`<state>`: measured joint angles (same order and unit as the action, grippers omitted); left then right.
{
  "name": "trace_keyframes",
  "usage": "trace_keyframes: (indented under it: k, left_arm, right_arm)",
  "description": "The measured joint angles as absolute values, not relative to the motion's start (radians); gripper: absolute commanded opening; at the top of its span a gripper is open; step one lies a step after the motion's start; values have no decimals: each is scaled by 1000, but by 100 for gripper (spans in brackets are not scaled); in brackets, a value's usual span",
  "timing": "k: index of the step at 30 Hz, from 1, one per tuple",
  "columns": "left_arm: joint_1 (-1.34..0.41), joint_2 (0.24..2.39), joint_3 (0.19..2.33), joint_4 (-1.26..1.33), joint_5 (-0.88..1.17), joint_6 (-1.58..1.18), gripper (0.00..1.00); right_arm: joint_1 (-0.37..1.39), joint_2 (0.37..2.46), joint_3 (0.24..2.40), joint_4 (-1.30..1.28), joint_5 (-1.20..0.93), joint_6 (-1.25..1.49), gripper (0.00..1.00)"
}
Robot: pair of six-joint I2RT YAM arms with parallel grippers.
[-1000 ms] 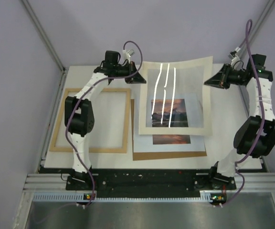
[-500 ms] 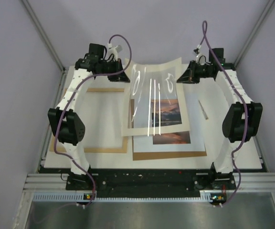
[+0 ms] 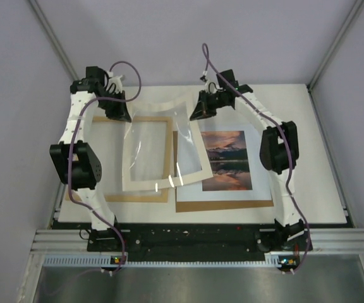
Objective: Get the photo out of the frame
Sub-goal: Place the photo frame item at the center of the board.
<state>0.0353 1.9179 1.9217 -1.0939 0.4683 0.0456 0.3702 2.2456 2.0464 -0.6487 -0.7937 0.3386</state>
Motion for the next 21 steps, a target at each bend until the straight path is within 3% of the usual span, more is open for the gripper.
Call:
trace_keyframes:
  k: [9,21]
  left_arm:
    - [145,1935,1951,-1225,321,150,0]
    - [308,2030,2045,-1282,239,242,0]
  right_arm:
    - [531,2428,2204,-589,-779,404,0]
    - [597,2564,2285,-534,-764,462,0]
